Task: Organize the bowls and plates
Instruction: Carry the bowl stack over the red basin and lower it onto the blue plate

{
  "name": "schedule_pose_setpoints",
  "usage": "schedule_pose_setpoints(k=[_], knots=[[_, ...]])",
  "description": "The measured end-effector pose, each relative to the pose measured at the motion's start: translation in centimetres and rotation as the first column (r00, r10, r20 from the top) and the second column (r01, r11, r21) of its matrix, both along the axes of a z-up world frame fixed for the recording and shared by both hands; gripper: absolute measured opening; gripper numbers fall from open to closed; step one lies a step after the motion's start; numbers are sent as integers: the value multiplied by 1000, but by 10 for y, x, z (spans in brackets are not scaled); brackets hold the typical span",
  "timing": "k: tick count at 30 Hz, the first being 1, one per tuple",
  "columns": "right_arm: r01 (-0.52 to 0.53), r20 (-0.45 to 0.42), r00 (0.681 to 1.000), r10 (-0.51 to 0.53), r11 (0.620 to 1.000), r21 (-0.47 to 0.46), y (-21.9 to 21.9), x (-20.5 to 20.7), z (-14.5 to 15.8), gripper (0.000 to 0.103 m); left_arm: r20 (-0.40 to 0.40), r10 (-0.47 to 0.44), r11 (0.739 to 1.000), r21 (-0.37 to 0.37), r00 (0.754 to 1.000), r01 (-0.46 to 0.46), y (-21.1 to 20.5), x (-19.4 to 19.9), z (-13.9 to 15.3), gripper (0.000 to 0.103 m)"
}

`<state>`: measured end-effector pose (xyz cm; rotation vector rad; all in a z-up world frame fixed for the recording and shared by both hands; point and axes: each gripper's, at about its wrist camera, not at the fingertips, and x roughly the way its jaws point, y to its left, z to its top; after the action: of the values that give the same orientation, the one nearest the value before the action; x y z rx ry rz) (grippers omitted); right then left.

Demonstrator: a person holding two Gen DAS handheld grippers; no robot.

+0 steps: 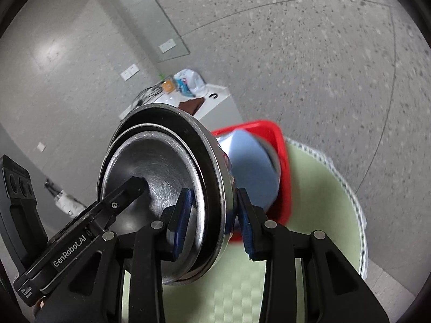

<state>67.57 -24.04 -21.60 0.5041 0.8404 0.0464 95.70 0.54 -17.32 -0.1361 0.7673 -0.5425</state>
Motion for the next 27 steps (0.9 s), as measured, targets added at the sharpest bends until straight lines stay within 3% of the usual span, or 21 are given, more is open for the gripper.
schedule_pose_setpoints(k=[5,9,13,19,27], knots=[[-13,-69,998,10,999,-45,-2,46,-22,35,-95,5,1000,31,995,-2,-17,63,-36,31],[-18,-131,991,7,996,-82,0,72,-44,34,-143,12,996,89,990,0,-28,96,-60,31],[-20,-184,983,3,996,-89,0,87,-65,34,-179,5,995,100,984,13,-50,129,-75,31],[-22,-210,978,-6,991,-133,3,97,-77,34,-181,-1,994,112,983,21,-67,143,-86,34],[-21,-210,977,-18,983,-181,5,97,-76,38,-160,-9,997,69,987,20,-52,119,-78,58]])
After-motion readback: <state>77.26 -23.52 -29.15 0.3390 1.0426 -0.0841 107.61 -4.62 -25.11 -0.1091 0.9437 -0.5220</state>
